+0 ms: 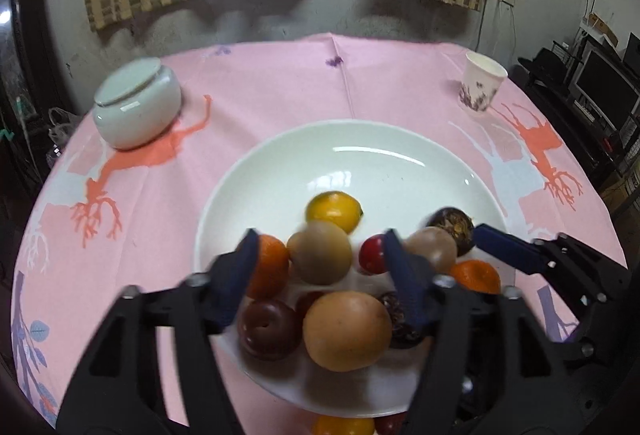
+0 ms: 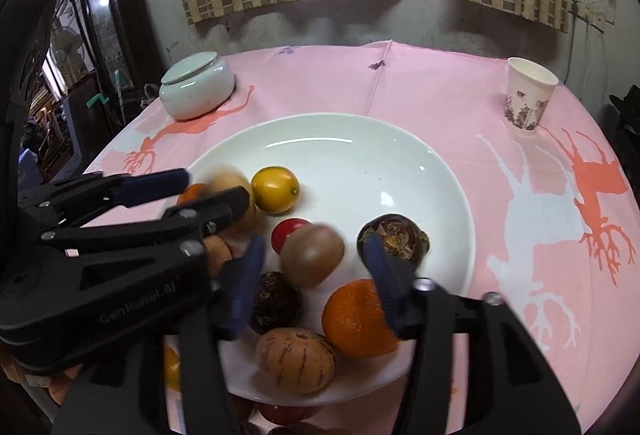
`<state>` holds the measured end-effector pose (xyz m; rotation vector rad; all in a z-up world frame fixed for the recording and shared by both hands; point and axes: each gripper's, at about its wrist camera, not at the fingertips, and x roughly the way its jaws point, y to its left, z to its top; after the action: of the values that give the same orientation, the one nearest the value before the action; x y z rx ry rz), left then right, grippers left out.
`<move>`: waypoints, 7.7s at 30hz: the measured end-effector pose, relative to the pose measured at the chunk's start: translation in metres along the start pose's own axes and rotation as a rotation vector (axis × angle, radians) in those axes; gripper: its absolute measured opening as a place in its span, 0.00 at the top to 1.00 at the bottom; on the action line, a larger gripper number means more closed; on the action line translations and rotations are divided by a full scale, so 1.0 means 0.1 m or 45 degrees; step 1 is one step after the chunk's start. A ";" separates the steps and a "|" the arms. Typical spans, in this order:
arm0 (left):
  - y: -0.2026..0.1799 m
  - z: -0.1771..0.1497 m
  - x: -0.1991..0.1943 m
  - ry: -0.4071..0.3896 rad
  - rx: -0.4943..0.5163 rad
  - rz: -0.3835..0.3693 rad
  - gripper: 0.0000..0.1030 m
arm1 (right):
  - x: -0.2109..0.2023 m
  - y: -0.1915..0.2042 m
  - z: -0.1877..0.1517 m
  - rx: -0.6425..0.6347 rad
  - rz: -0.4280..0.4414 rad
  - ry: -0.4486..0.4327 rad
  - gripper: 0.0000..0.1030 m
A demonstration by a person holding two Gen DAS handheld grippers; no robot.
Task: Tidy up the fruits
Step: 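Carry both brown round fruits onto the white plate and open both tools, then move both open tools back from the plate to the fruit pile, then grasp a dark brown fruit with the left tool while the right tool grasps another, then carry both dark brown fruits onto the plate and open both tools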
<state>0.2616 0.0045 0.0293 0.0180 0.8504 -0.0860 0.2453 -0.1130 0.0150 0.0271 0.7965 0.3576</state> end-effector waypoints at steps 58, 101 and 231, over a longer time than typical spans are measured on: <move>-0.62 -1.43 -0.62 0.138 0.232 -0.049 0.33 | -0.95 -0.32 -1.15 0.074 0.127 0.102 0.39; -0.66 -1.41 -0.41 0.181 0.192 -0.172 0.70 | -0.83 -0.33 -1.21 0.047 0.078 0.157 0.39; 0.00 -0.06 -0.05 0.000 0.068 -0.017 0.44 | 0.03 -0.02 -0.06 -0.185 0.050 0.083 0.73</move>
<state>0.2543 0.0047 0.0291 0.0623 0.8480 -0.1215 0.2437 -0.1149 0.0087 -0.1051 0.8334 0.4548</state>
